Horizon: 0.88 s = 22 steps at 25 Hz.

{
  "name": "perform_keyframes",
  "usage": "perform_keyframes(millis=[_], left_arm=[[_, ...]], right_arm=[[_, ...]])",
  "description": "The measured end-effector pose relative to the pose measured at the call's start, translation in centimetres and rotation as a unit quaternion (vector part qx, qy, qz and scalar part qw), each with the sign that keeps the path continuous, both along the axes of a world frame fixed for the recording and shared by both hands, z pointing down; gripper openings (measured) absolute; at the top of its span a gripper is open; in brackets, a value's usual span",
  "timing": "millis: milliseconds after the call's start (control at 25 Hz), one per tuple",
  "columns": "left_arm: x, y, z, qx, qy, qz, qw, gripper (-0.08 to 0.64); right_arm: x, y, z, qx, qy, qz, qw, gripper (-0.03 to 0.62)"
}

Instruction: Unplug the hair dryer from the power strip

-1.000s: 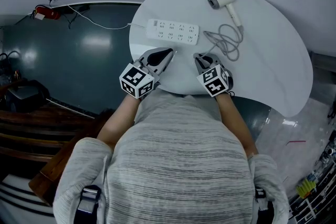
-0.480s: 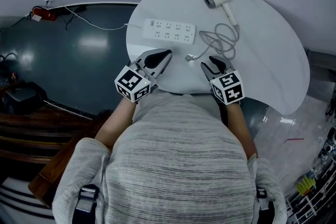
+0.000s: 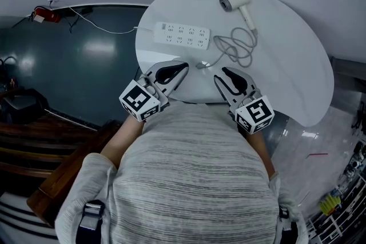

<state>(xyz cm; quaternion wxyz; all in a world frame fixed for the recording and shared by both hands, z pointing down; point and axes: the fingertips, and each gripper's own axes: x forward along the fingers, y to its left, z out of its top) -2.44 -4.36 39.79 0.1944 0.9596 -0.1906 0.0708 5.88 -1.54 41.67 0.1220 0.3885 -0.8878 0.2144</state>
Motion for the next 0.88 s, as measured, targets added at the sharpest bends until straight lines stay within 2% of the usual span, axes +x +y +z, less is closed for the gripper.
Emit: perform_keyframes(millis=[120, 200, 240, 880], left_arm=[[0.5, 0.3, -0.3, 0.000, 0.007, 0.002, 1.0000, 0.006], [0.8, 0.5, -0.5, 0.003, 0.008, 0.006, 0.9999, 0.006], [0.9, 0.6, -0.6, 0.005, 0.007, 0.008, 0.9999, 0.006], [1.3, 1.4, -0.6, 0.008, 0.006, 0.011, 0.9999, 0.006]], right_arm=[[-0.8, 0.0, -1.1, 0.033, 0.008, -0.018, 0.999, 0.129], [-1.0, -0.1, -1.8, 0.062, 0.023, -0.021, 0.998, 0.034], [-1.1, -0.1, -2.0, 0.071, 0.033, -0.023, 0.997, 0.026], [-1.2, -0.1, -2.2, 0.067, 0.042, -0.032, 0.996, 0.025]])
